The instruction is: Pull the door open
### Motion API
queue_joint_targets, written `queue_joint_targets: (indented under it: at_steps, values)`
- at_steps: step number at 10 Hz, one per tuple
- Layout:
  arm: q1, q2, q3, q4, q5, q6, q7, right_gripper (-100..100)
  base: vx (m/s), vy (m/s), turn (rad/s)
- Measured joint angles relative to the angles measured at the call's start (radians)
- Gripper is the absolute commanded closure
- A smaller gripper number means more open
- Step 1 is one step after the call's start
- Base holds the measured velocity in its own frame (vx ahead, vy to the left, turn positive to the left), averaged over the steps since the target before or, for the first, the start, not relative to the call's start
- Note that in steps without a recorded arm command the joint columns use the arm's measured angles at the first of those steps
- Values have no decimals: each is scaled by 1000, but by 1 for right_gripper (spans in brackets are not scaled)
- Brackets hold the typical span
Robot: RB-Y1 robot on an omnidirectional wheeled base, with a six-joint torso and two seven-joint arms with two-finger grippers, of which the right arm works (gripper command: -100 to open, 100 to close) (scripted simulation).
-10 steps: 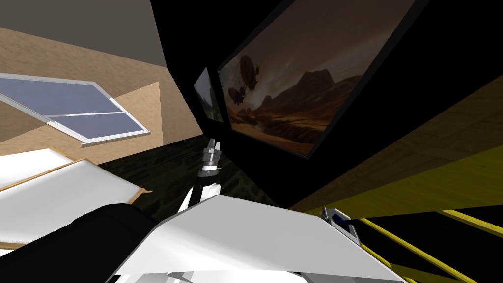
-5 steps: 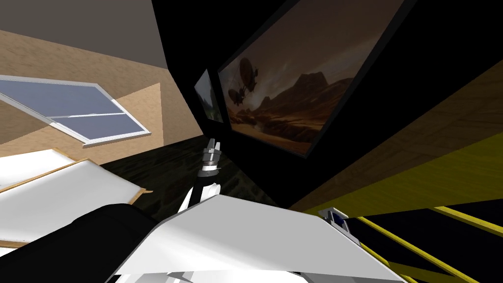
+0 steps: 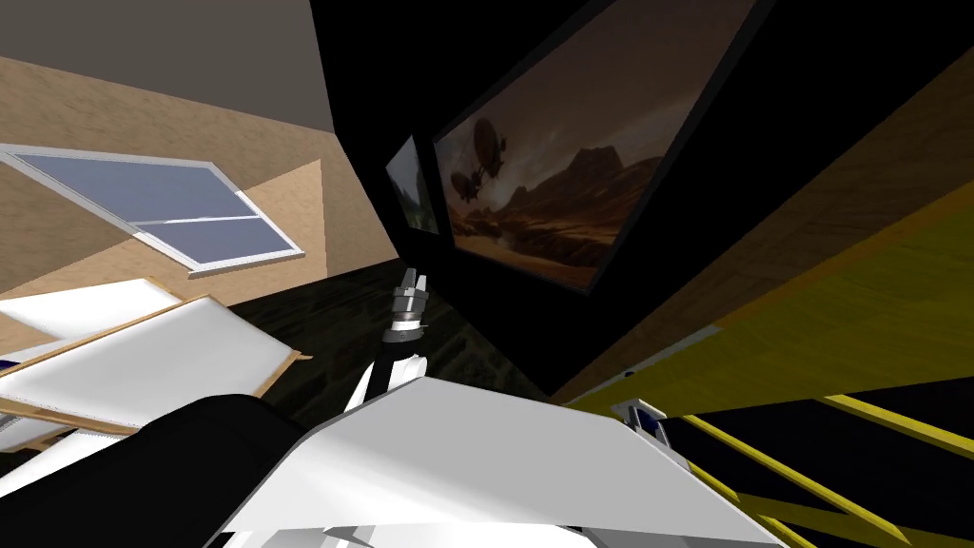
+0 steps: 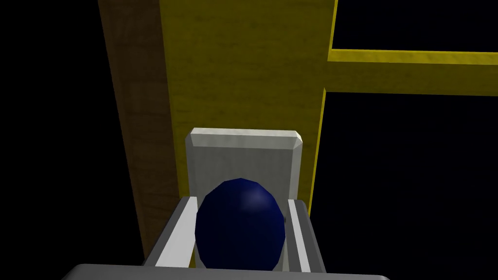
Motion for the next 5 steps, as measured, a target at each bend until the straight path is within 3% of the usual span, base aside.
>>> queue_joint_targets:
  at_steps: [4, 5]
  values:
    - [23, -26, 54, -26, 38, -14, -21, 100, -218, -2, 63]
    - [24, -30, 68, -24, 50, -23, -27, 100, -116, 2, 26]
